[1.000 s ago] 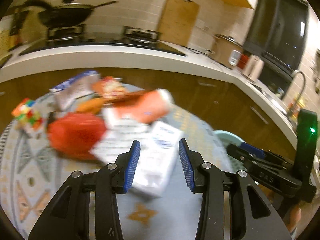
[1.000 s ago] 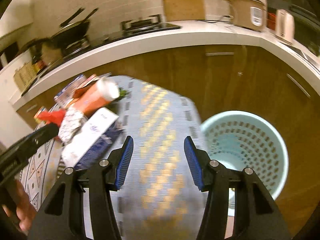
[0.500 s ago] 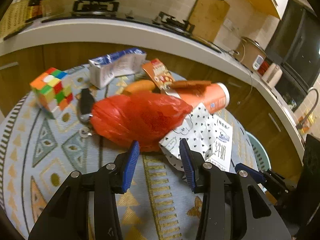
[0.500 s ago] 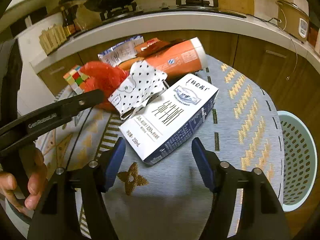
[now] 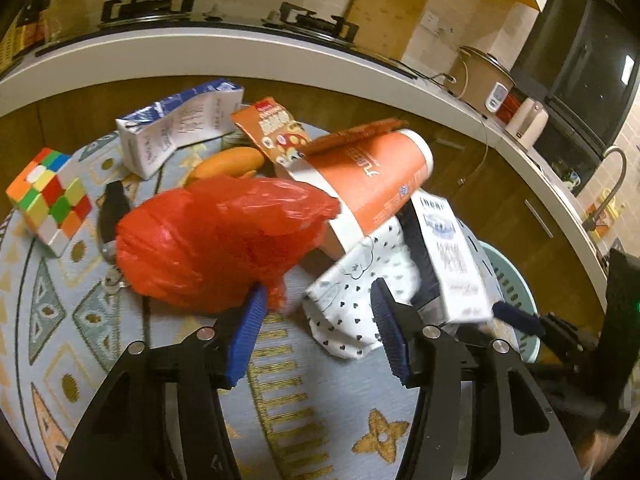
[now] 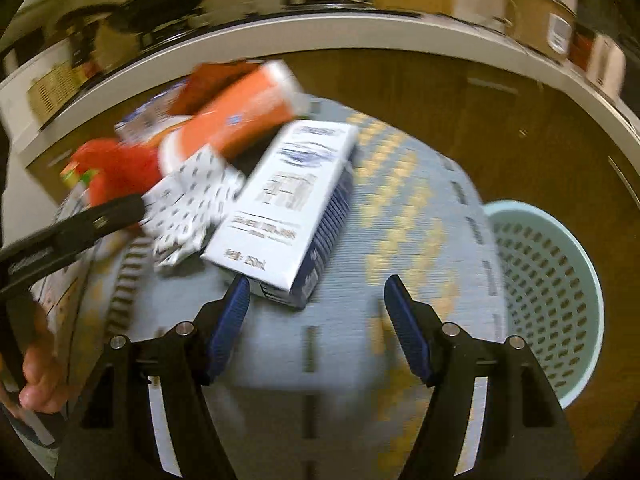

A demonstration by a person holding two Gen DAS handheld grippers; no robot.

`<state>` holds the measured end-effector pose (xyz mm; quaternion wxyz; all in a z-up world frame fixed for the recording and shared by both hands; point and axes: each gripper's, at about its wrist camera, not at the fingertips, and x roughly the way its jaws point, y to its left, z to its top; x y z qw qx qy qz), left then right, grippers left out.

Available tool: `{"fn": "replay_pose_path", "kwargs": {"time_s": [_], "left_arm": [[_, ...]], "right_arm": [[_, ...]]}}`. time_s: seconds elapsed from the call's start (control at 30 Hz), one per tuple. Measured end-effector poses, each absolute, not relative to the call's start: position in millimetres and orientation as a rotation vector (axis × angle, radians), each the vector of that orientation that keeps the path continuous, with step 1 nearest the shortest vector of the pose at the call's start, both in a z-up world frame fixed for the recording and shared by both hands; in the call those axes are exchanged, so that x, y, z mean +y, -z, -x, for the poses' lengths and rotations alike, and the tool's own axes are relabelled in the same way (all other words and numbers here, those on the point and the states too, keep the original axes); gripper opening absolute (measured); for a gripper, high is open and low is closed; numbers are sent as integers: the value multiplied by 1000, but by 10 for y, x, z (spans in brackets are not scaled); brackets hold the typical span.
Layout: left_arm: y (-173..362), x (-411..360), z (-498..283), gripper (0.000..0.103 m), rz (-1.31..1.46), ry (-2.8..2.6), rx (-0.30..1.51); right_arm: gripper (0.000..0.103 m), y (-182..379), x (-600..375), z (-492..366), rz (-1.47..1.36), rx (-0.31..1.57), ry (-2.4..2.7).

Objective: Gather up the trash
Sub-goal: 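Grasp the white milk carton with the right gripper while the left gripper grasps a pen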

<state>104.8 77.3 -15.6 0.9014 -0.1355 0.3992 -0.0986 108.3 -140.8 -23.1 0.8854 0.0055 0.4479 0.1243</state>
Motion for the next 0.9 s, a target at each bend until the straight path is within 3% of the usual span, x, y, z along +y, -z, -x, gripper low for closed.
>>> {"fn": "replay_pose_path", "kwargs": {"time_s": [0.4,0.57,0.6,0.63,0.73,0.9], "left_arm": [[352,561,-1341,49,277,288,891],[416,497,-1302,25,255,268,896],[413,483,-1285,14,248,267,896],[407,475,-1264,9,249,271,895],[368,458,-1171,3,249,269,880],[308,416,-1034,1,242,260,855]], "right_arm": [[66,100,-1672,-1147,-74,887,-248],[66,87,-1584,-1174,-72,891,-263],[66,93,-1596,-1175,-67,894,-255],[66,97,-1605,-1170,-63,898,-248],[74,138,-1692,-1148,-54,922,-227],[75,81,-1776,-1168,-118,924,-264]]}}
